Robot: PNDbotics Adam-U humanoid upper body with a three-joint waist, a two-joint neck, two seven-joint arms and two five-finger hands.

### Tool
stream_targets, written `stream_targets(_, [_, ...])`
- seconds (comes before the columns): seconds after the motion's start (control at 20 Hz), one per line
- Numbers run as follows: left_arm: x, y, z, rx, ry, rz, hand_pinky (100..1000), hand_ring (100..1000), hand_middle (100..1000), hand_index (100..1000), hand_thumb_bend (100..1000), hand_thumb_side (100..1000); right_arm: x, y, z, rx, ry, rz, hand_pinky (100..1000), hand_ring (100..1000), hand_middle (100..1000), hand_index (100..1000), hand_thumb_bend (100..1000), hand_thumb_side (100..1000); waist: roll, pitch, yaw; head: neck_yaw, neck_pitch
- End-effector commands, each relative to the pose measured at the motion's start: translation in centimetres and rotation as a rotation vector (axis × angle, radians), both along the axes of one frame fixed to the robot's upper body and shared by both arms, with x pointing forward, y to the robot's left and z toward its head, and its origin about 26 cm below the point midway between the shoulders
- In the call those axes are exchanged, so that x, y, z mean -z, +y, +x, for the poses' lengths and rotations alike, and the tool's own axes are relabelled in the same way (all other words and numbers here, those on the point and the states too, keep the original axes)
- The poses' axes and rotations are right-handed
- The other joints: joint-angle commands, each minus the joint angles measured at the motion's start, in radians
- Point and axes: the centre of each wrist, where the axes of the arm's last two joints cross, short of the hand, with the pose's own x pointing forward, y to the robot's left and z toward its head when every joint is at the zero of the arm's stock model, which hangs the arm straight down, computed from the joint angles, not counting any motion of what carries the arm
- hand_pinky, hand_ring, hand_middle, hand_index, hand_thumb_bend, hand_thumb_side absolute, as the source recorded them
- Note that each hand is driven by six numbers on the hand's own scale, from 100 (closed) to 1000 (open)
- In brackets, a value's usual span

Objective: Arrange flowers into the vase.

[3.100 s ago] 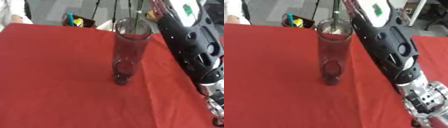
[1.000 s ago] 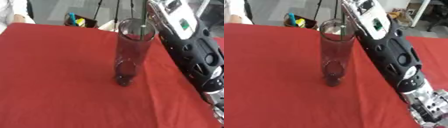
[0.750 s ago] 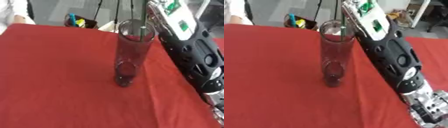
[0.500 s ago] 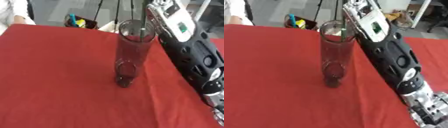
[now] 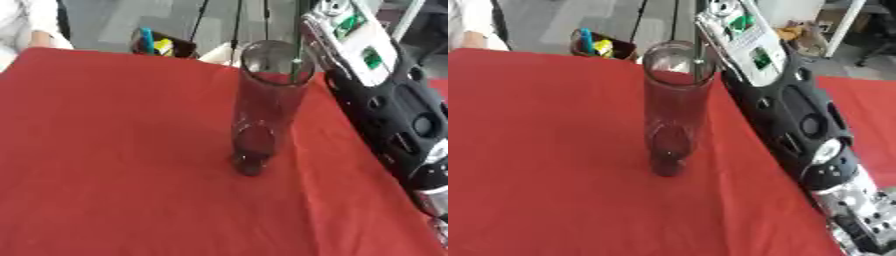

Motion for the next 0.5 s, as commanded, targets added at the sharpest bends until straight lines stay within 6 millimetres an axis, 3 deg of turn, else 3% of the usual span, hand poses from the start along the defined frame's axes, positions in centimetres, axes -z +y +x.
stream_targets(0.05, [-0.73,0.04,-0.31,0.0,-0.023,0.019,727,861,854,960,100,984,-1.27,-1.1,-0.25,0.037,-0.025,-0.036,752,451,462,193,100,718,0.005,-0.023,-0.002,0.004,-0.007])
stream_targets(0.2, [-0.74,0.02,-0.3,0.0,-0.024,0.019,727,861,854,960,100,982,-1.32,-1.21,-0.29,0.038,-0.012,-0.046,754,455,466,241,100,720,0.004,-0.023,-0.004,0.005,-0.008])
stream_targets(0.5, [-0.74,-0.11,-0.26,0.007,-0.023,0.021,727,862,855,961,100,982,-1.49,-0.77,-0.31,-0.005,0.012,0.01,758,461,465,241,100,708,0.004,-0.019,-0.001,0.002,-0.012])
